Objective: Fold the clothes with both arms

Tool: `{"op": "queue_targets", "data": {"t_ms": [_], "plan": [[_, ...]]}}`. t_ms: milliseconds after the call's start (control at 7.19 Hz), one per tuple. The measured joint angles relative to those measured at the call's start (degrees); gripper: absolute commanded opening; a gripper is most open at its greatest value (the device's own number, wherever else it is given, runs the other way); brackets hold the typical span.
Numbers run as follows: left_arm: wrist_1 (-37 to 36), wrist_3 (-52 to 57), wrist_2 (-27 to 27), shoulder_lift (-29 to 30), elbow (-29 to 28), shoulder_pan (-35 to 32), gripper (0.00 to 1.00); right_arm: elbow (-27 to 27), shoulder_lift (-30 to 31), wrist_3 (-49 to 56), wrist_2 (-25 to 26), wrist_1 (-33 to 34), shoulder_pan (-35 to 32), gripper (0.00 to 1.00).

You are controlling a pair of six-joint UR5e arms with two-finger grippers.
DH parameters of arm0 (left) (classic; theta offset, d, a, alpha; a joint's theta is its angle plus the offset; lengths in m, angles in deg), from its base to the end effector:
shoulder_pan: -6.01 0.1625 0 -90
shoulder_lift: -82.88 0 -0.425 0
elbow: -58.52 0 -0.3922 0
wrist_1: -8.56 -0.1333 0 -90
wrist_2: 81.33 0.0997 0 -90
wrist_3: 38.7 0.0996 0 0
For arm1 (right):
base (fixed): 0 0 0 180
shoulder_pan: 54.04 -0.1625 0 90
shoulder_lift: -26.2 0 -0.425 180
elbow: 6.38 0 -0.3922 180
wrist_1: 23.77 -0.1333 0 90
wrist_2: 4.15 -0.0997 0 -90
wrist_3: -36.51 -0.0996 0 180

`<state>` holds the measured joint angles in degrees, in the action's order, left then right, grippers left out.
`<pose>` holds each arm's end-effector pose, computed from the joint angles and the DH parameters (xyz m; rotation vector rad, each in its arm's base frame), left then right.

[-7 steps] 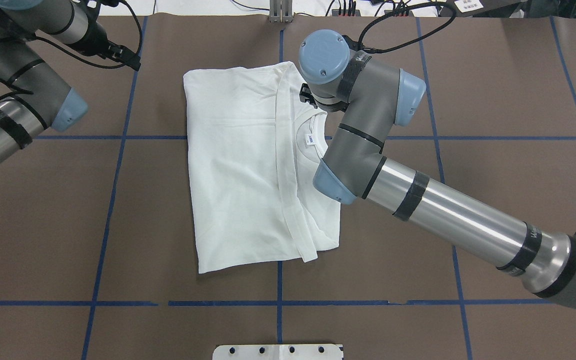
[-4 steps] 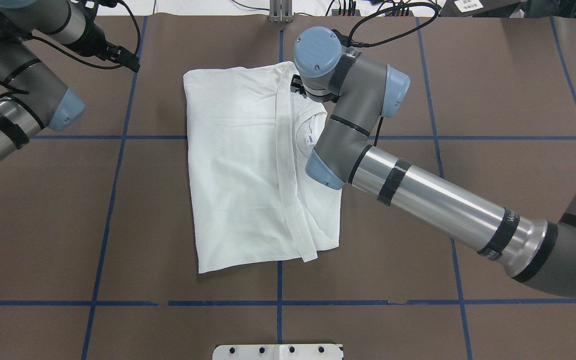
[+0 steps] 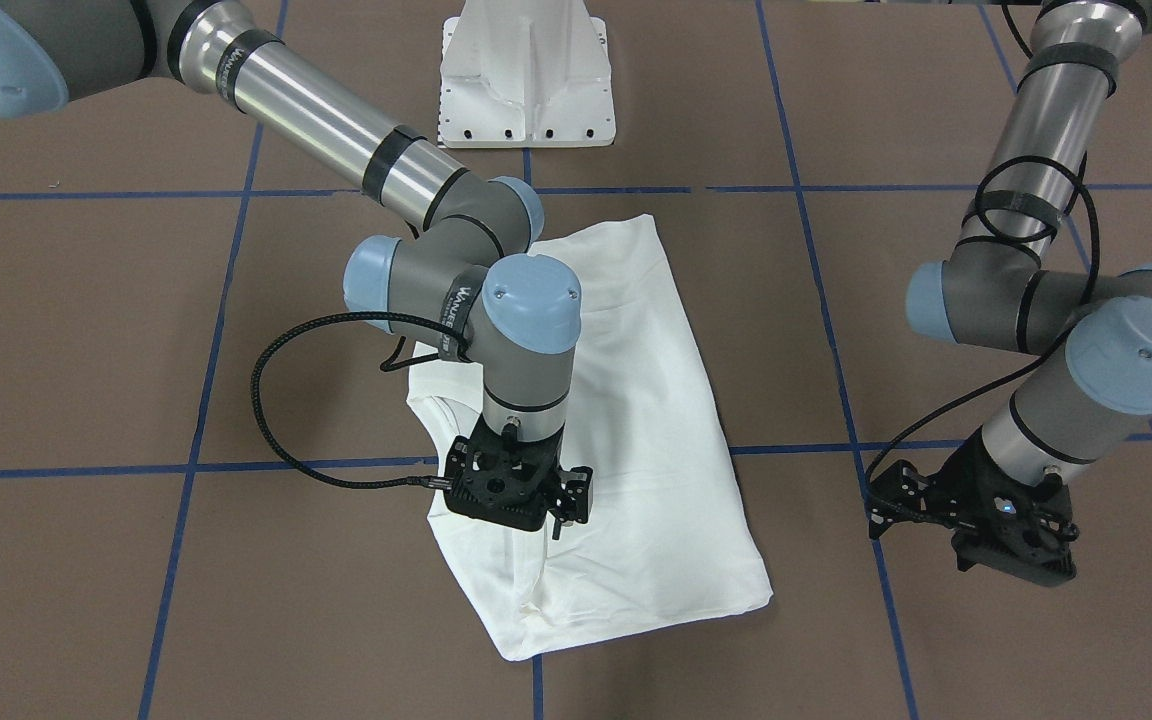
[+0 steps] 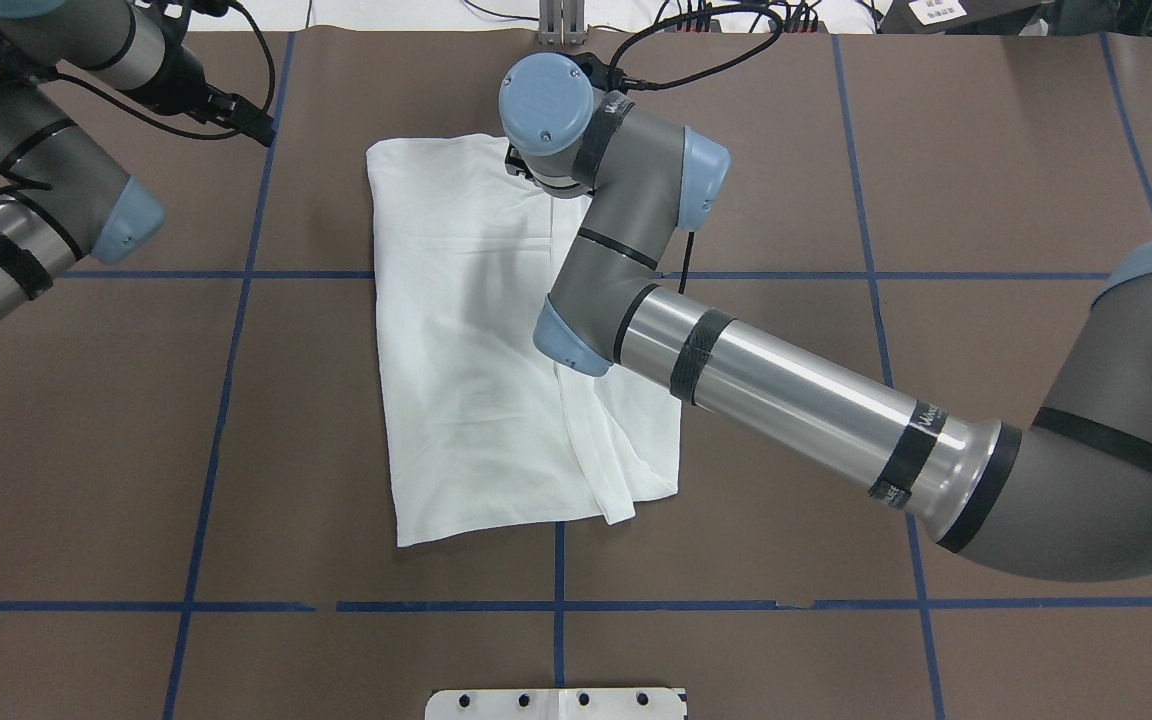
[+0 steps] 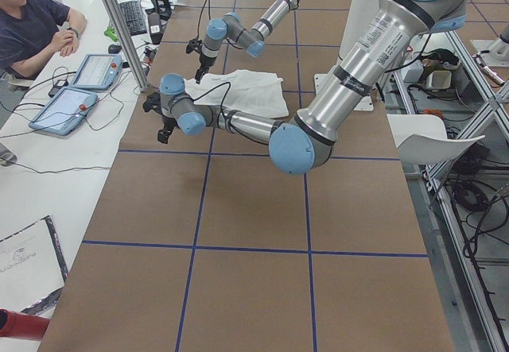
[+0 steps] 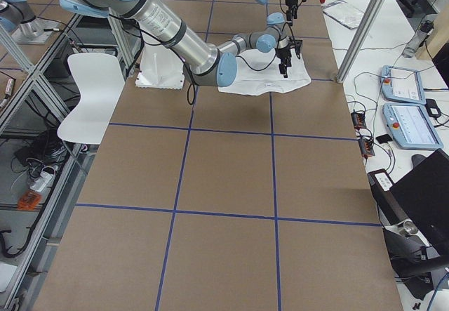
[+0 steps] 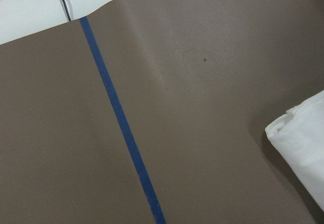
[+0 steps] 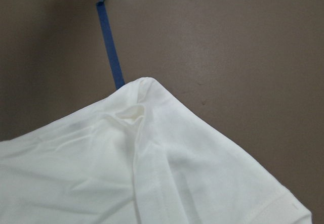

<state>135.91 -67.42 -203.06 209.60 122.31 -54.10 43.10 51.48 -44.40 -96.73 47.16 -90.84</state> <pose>0.3133 -0.7074 0.4145 0.4545 0.8527 0.2500 -0.6297 -0.6320 0.1873 0.2571 -0.7183 0.4432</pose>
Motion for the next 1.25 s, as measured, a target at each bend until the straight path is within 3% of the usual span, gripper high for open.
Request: {"op": "queue_targets", "data": {"t_ms": [696,1252], "plan": [[0.00,0.05,0.00,-0.15,0.09,-0.06,1.00,-6.81,-2.54,2.94,7.69,-3.20,1.99,1.00],[0.00,0.05,0.00,-0.22,0.10,-0.23,1.00,-8.75,-2.68,7.87,9.48,-3.95,2.67,1.00]]}}
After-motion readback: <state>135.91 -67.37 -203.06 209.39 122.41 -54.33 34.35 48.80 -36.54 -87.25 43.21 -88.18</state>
